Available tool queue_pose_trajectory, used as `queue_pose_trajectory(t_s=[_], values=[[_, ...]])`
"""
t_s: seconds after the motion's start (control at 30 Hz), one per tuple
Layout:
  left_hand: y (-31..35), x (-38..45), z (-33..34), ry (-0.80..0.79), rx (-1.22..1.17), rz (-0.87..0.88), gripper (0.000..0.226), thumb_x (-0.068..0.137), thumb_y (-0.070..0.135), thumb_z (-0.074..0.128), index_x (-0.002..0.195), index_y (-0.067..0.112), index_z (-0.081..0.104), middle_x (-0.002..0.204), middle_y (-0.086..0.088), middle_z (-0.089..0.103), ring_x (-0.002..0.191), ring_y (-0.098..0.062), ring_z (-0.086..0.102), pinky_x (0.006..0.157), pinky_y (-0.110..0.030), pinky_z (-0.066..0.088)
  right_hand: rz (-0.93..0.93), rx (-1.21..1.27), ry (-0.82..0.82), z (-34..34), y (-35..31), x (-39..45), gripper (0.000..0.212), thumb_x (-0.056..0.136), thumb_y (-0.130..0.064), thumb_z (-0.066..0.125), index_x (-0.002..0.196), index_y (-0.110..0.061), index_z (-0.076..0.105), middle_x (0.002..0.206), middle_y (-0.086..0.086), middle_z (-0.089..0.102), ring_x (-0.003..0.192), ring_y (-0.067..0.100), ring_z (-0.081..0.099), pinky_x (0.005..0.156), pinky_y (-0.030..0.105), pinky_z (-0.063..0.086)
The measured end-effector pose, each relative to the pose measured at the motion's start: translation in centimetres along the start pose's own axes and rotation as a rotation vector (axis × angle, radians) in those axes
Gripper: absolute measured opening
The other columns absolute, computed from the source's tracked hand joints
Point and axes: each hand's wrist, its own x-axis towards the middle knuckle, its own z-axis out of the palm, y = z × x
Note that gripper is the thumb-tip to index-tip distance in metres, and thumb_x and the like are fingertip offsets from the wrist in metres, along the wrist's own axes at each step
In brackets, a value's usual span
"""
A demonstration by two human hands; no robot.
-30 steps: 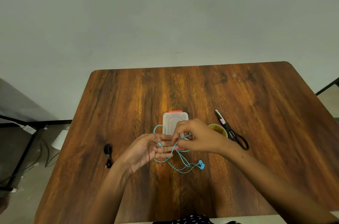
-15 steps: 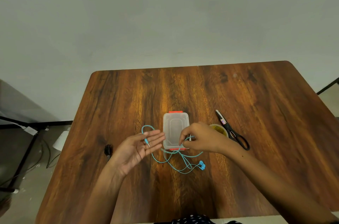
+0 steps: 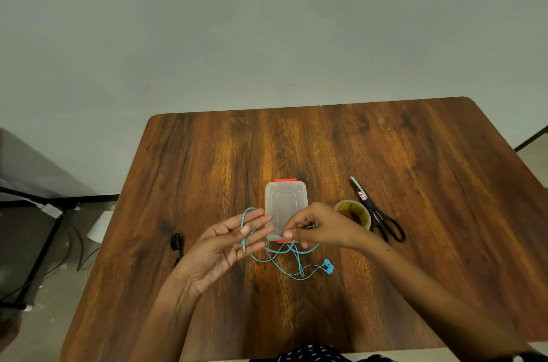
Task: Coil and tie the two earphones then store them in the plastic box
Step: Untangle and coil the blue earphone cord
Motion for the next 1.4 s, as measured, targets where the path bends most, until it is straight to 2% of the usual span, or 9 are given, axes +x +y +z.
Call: queue_pose_trajectory(t_s=[0.2, 0.37, 0.47, 0.67, 0.8, 1.0, 1.17, 1.23, 1.4], values=[[-0.7, 0.1, 0.8, 0.011, -0.129, 0.114, 0.061, 0.067, 0.008, 0.078, 0.124, 0.001, 0.059, 0.133, -0.018, 0.055, 0.12, -0.027, 0.057, 0.077, -0.025, 0.058, 0.011, 0.025, 0.206, 0.9, 0.9, 0.5, 0.006, 0.086, -0.018, 0.068, 0.091, -0.016, 0.069, 0.061, -0.02, 0.068, 0.063, -0.002, 0.065, 0.063, 0.008, 0.043], [-1.5, 0.7, 0.8, 0.079, -0.184, 0.201, 0.057, 0.083, -0.007, 0.046, 0.137, 0.008, 0.042, 0.131, -0.021, 0.056, 0.118, -0.03, 0.058, 0.077, -0.026, 0.058, -0.04, -0.165, 0.117, 2.1, -0.1, 0.1, 0.008, 0.088, -0.022, 0.066, 0.091, -0.018, 0.071, 0.073, -0.015, 0.071, 0.076, -0.002, 0.067, 0.072, 0.008, 0.043], [-1.8, 0.9, 0.5, 0.057, -0.211, 0.213, 0.069, 0.083, -0.008, 0.046, 0.144, 0.021, 0.031, 0.133, -0.025, 0.053, 0.12, -0.034, 0.056, 0.079, -0.03, 0.058, -0.1, -0.298, 0.093, 2.9, -1.1, -0.3, 0.012, 0.087, -0.023, 0.066, 0.095, -0.02, 0.073, 0.09, -0.008, 0.074, 0.084, -0.005, 0.064, 0.073, 0.004, 0.042], [-1.8, 1.7, 0.0, 0.127, 0.16, 0.158, 0.087, 0.085, -0.001, 0.049, 0.15, 0.034, 0.002, 0.127, -0.017, 0.06, 0.115, -0.034, 0.06, 0.085, -0.038, 0.056, -0.22, -0.466, 0.022, 3.0, -3.3, -0.6, 0.017, 0.088, -0.022, 0.063, 0.102, -0.024, 0.072, 0.104, -0.008, 0.073, 0.093, 0.006, 0.066, 0.077, 0.021, 0.051], [-1.7, 1.8, -0.2, -0.009, 0.29, 0.036, 0.086, 0.088, -0.004, 0.05, 0.143, 0.045, 0.006, 0.124, -0.021, 0.061, 0.11, -0.032, 0.063, 0.088, -0.039, 0.054, -0.254, -0.506, 0.095, 2.3, -4.0, -0.4, 0.016, 0.085, -0.026, 0.066, 0.101, -0.029, 0.069, 0.1, -0.011, 0.072, 0.086, 0.004, 0.065, 0.065, 0.014, 0.043], [-1.8, 1.7, -0.1, -0.269, 0.306, -0.074, 0.074, 0.09, -0.007, 0.051, 0.141, 0.039, 0.023, 0.142, -0.016, 0.048, 0.126, -0.04, 0.048, 0.1, -0.043, 0.046, -0.24, -0.384, 0.134, 0.6, -3.8, 0.0, 0.007, 0.077, -0.024, 0.075, 0.083, -0.023, 0.071, 0.079, -0.006, 0.07, 0.073, 0.008, 0.06, 0.065, 0.036, 0.051], [-1.9, 2.1, 0.5, -0.304, 0.438, -0.081, 0.081, 0.091, -0.007, 0.048, 0.149, 0.034, 0.009, 0.141, -0.015, 0.048, 0.128, -0.034, 0.048, 0.101, -0.045, 0.045, -0.242, -0.177, 0.166, 0.2, -3.3, 0.5, 0.007, 0.073, -0.009, 0.078, 0.079, -0.011, 0.074, 0.074, -0.013, 0.068, 0.072, -0.002, 0.061, 0.068, 0.009, 0.043], [-1.9, 2.1, 0.5, -0.345, 0.443, -0.1, 0.082, 0.09, -0.007, 0.049, 0.15, 0.031, 0.007, 0.142, -0.02, 0.046, 0.129, -0.037, 0.047, 0.1, -0.045, 0.046, -0.232, -0.148, 0.16, -0.1, -3.0, 0.6, 0.009, 0.073, -0.007, 0.078, 0.08, -0.01, 0.074, 0.074, -0.016, 0.067, 0.075, 0.0, 0.063, 0.069, 0.009, 0.044], [-1.8, 1.7, 0.5, -0.574, 0.382, -0.204, 0.076, 0.091, -0.003, 0.048, 0.15, 0.026, 0.008, 0.139, -0.035, 0.04, 0.128, -0.046, 0.043, 0.095, -0.038, 0.05, -0.233, -0.038, 0.145, -1.8, -2.3, 0.4, 0.012, 0.075, -0.01, 0.077, 0.085, -0.006, 0.075, 0.086, 0.003, 0.073, 0.084, 0.015, 0.068, 0.079, 0.036, 0.056]])
